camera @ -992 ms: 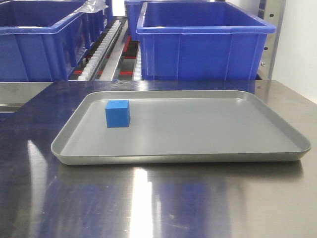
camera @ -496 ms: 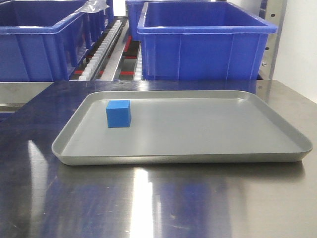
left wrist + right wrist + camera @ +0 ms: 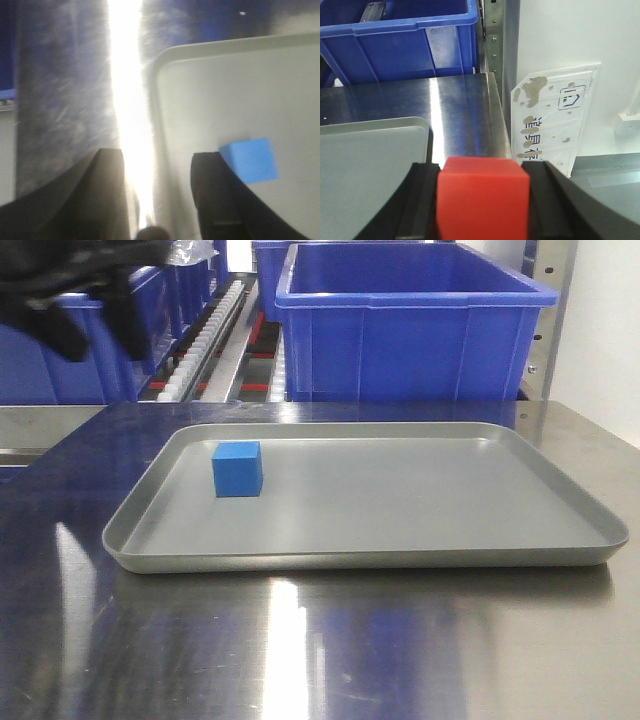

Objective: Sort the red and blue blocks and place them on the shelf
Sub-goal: 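Move the open left gripper down around the blue cube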

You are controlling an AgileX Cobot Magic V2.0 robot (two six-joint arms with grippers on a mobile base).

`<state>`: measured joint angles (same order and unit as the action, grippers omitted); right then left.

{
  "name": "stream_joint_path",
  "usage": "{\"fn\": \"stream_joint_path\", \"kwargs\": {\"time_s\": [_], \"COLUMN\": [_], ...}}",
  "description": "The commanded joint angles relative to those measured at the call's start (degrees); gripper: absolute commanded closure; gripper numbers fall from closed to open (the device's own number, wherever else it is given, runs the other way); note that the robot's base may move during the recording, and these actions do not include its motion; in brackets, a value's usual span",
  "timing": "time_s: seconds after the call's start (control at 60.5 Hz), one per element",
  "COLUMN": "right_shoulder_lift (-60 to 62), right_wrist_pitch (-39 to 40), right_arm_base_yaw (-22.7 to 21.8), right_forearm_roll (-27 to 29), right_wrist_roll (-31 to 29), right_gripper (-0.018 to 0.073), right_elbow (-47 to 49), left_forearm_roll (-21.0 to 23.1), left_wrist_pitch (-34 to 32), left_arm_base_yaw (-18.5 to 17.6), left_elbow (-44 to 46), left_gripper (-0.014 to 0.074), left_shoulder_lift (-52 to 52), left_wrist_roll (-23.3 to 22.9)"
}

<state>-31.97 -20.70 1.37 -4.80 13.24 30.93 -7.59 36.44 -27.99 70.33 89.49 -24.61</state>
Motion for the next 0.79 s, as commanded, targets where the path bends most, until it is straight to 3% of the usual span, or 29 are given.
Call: {"fn": "stream_joint_path", "kwargs": {"time_s": [0.0, 0.38, 0.777], "right_shoulder_lift": [0.1, 0.1, 0.1], "right_wrist_pitch": [5.3, 5.3, 5.3], "right_arm_base_yaw": [-0.3, -0.3, -0.3], "right_forearm_roll": [-0.9, -0.9, -0.9], "right_wrist_roll": [-0.3, -0.3, -0.3], "right_gripper": [0.0498, 0.0498, 0.0498], "right_elbow": [1.6, 1.6, 1.6], "left_forearm_roll": [1.1, 1.2, 0.7], "left_wrist_pitch": [-1.4, -0.8, -0.7], "left_arm_base_yaw": [-2.2, -8.2, -8.9], "left_elbow": [5.9, 13.2, 13.4], "left_gripper": [0.0200, 0.0190, 0.0151], "left_shoulder_lift": [1.2, 11.5, 14.2], "left_wrist_roll": [0.2, 0.5, 0.5]}}
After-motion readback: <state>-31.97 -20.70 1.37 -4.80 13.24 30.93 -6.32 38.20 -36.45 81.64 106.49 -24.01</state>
